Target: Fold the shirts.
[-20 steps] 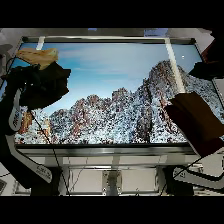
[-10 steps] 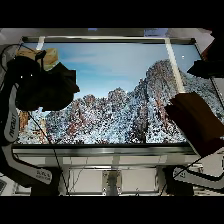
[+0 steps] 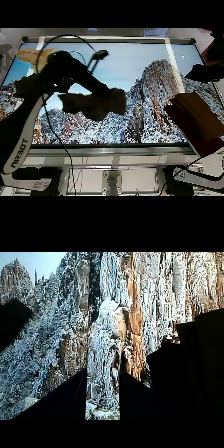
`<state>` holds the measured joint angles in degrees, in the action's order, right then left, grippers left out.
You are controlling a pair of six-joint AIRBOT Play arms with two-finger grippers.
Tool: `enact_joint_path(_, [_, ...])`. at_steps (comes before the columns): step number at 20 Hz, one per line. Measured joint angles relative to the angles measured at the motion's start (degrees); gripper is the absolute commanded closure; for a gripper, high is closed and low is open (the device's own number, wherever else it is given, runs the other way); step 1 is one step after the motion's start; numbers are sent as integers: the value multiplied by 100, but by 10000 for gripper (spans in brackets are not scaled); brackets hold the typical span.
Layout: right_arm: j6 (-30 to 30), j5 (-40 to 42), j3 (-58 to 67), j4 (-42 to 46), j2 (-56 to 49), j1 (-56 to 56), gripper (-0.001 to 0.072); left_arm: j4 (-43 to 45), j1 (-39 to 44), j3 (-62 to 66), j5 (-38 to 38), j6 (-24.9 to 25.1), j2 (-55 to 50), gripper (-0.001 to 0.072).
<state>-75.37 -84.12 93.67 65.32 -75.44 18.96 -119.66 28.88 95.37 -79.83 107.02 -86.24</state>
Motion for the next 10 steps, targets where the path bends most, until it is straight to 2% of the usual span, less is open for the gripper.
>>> enact_joint_path(1, [-2, -37, 0, -4, 0, 0, 459, 4, 295, 0, 103, 33, -24, 637])
enact_joint_path(3, [0, -96, 0, -35, 0, -7, 459, 175, 728, -2, 363, 37, -72, -13])
enact_joint_path(5, [2, -157, -7, -70, 0, -52, 459, 601, 944, 9, 581, -245, -98, 3])
enact_joint_path(10, [46, -247, -313, -94, 0, -256, 459, 1609, 798, -229, 299, -1952, -120, 3])
